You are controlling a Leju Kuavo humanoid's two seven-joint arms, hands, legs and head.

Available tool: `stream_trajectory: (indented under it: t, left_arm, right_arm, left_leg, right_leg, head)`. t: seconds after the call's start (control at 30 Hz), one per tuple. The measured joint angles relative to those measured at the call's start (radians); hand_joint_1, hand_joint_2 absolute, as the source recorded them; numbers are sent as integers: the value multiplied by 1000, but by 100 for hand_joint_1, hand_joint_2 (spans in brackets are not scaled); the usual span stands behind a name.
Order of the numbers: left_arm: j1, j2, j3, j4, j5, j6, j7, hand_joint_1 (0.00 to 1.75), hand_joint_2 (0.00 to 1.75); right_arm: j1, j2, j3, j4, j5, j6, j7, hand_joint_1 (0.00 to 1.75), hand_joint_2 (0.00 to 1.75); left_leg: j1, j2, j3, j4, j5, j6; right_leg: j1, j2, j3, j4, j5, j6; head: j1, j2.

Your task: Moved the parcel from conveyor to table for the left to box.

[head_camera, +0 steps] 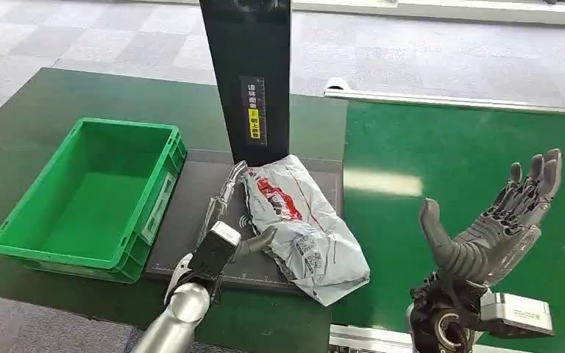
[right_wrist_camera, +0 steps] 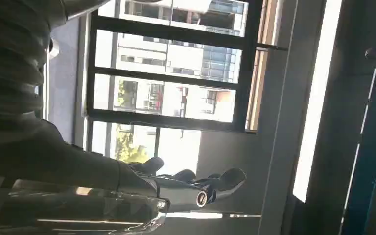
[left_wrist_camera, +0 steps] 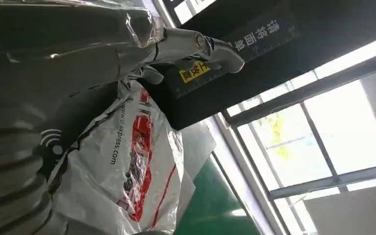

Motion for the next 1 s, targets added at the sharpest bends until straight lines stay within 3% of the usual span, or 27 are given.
stream_trajectory:
  t: [0.2, 0.4, 0.53, 0.77, 0.8, 0.83, 0.87, 1.0]
  left_arm:
    - [-57, -18, -31, 97, -142, 10, 42, 0, 175]
    - [-187, -89, -141, 330, -452, 180, 174, 0, 175]
    - [-240, -113, -248, 461, -491, 149, 253, 0, 175]
    - [-275, -124, -322, 602, -467, 100, 257, 0, 175]
    - [-279, -124, -326, 612, -465, 93, 257, 24, 175]
    - [-281, -124, -328, 622, -459, 83, 253, 147, 175]
    - [-283, -125, -328, 631, -449, 69, 248, 169, 175]
    - [-289, -125, -326, 672, -429, 35, 227, 175, 175]
  right_arm:
    - [19, 0, -24, -13, 4, 2, 13, 0, 175]
    - [29, 0, -26, -1, 8, 15, 18, 0, 175]
    - [30, 1, -28, 1, -6, 13, 18, 0, 175]
    - [30, 0, -48, 7, -20, 13, 21, 0, 175]
    - [31, 0, -50, 7, -20, 13, 21, 0, 175]
    - [31, 0, -52, 7, -24, 13, 21, 0, 175]
    - [31, 0, -55, 8, -29, 15, 21, 0, 175]
    - [30, 0, -77, 10, -42, 18, 20, 0, 175]
  left_leg:
    - [0, -1, 0, 0, 0, 0]
    - [-2, -1, 0, 1, 0, 0]
    - [-1, -1, 0, 0, 0, 0]
    - [-1, -1, -1, 0, 0, 0]
    - [-1, -1, -1, 0, 0, 0]
    - [-1, -1, 0, 0, 0, 0]
    - [-1, -1, 0, 0, 0, 0]
    - [-1, -1, 0, 0, 0, 0]
  right_leg:
    - [0, -1, 0, 0, 0, 0]
    - [-2, -1, 1, 0, 0, 1]
    - [-2, 0, 0, 0, 0, 0]
    - [-1, 0, 0, 0, 0, 0]
    - [-1, 0, 0, 0, 0, 0]
    - [-1, 0, 0, 0, 0, 0]
    - [-1, 0, 0, 0, 0, 0]
    - [-1, 0, 1, 0, 0, 0]
  head:
    - [0, 0]
    - [0, 0]
    - [0, 0]
    - [0, 0]
    - [0, 0]
    - [0, 0]
    - [0, 0]
    - [0, 0]
